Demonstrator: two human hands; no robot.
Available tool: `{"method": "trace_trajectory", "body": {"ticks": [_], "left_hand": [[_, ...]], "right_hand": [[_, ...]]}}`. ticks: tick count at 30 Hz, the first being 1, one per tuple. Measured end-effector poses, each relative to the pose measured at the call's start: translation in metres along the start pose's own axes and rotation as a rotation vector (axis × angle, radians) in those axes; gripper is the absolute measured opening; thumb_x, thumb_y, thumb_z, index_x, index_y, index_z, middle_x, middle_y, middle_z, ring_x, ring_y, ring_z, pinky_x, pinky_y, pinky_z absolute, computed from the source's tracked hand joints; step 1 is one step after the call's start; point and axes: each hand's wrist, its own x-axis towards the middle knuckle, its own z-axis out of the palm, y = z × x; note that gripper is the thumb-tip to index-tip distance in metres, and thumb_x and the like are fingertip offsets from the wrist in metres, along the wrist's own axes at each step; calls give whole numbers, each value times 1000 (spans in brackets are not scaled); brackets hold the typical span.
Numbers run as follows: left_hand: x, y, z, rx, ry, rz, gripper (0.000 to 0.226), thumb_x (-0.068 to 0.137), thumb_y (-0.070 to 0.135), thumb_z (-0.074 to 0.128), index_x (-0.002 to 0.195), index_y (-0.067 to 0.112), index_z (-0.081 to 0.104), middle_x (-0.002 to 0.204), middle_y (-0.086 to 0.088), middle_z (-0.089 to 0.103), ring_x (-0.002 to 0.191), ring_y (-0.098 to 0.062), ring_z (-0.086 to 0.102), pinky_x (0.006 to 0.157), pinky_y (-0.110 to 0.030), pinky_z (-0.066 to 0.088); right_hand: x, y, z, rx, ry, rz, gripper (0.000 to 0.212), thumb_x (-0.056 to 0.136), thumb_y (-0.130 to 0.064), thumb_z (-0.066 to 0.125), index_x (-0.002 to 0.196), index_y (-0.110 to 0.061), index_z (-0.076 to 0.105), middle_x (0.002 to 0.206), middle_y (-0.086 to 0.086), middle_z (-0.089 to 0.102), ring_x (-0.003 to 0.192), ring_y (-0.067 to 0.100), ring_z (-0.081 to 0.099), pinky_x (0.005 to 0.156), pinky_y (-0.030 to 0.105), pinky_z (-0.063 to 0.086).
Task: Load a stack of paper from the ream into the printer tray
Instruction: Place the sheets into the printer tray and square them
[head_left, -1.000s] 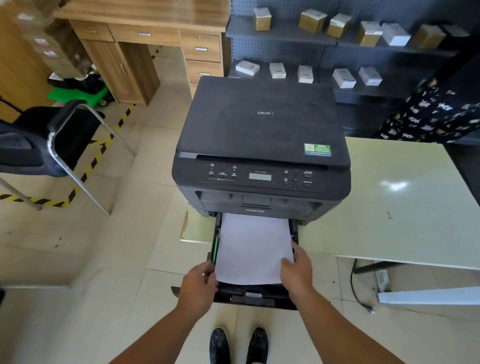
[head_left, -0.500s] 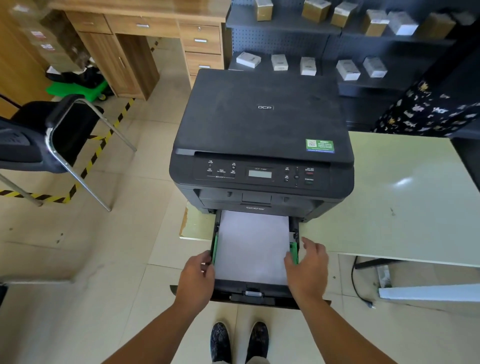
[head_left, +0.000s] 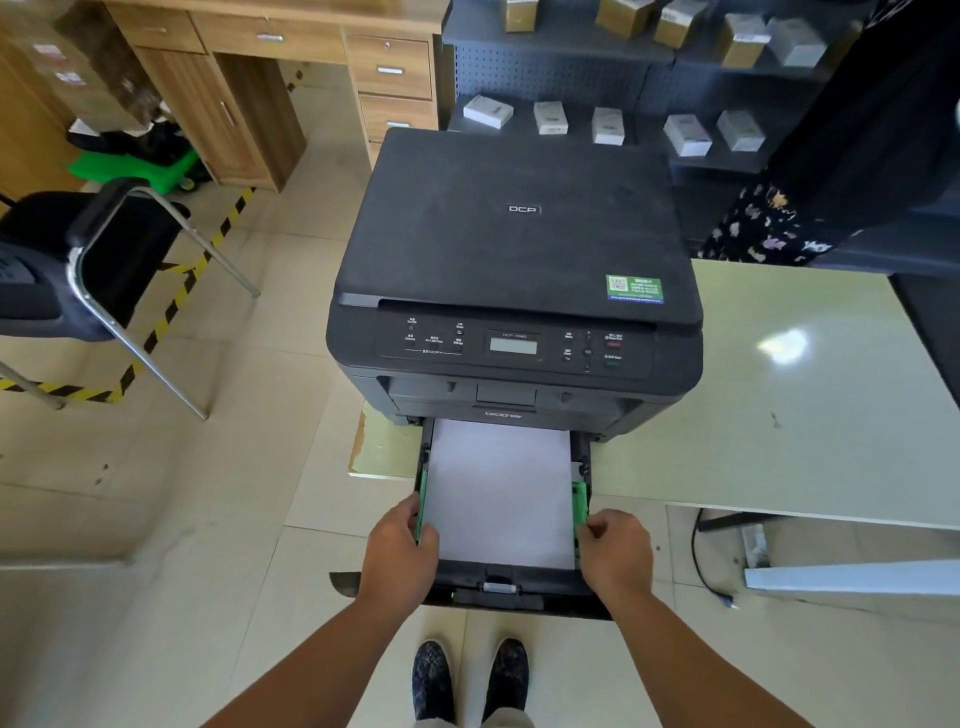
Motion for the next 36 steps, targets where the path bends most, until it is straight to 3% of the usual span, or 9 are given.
{"method": "trace_trajectory", "body": {"ticks": [3,8,19,24,26,28,31,33,36], "left_hand": [[1,-2,4,4,9,-3,44,91,16,52,134,15,46,113,3,62,94,-11,58,77,-21,45],[6,-5,12,-5,9,-58,58,86,27,58,140,21,37,131,-4,56,115,-20,54,90,-31,47],[9,-10,12,28,-6,-83,60,82,37,59,138,24,41,129,-2,58,112,-20,56,93,-41,52],[5,-8,6,41,-127,-70,73,77,47,60,142,24,35,129,-2,55,110,-20,57,92,-38,51],[-6,-7,1,113,-140,51,69,81,44,57,142,22,33,128,6,50,112,-16,52,95,-37,49],[-23,-7,-4,341,-32,373,51,88,36,53,136,22,40,126,14,44,118,-11,43,100,-32,43],[-54,-2,-10,570,-38,793,14,85,28,51,97,25,56,96,11,55,90,-11,48,79,-30,48],[-69,-6,-7,643,-121,859,3,79,27,53,81,24,55,78,6,53,74,-15,49,63,-33,46],[-76,-19,1,695,-125,783,3,72,27,55,75,25,56,71,6,54,66,-15,52,54,-31,44]], "right_hand": [[1,1,0,-41,0,-20,12,90,-9,67,82,-10,76,78,6,75,67,22,68,60,28,52],[-1,-1,1,-30,-20,-65,14,90,-7,67,77,-7,74,71,7,72,63,22,66,60,29,55],[-2,-1,2,-104,10,-140,17,90,-7,67,75,-5,73,68,8,71,60,22,65,55,27,50],[2,3,1,-140,-52,-195,21,92,-13,66,72,-8,68,69,5,68,65,22,65,61,35,57],[-6,5,-4,-243,-8,-313,12,91,-21,65,84,-12,65,84,4,67,82,25,63,75,39,56],[-24,7,-9,-318,121,-526,19,91,-26,65,106,-15,66,98,1,65,93,22,58,84,38,52],[-69,3,-17,-267,5,-990,8,89,-25,63,84,-19,62,75,-5,58,70,14,51,65,30,49],[-86,7,-12,-329,-53,-1203,18,83,-24,66,68,-18,57,62,-2,53,58,18,49,51,31,43],[-92,9,-1,-389,-7,-1255,23,78,-23,69,60,-18,54,56,0,51,52,20,50,43,32,42]]}}
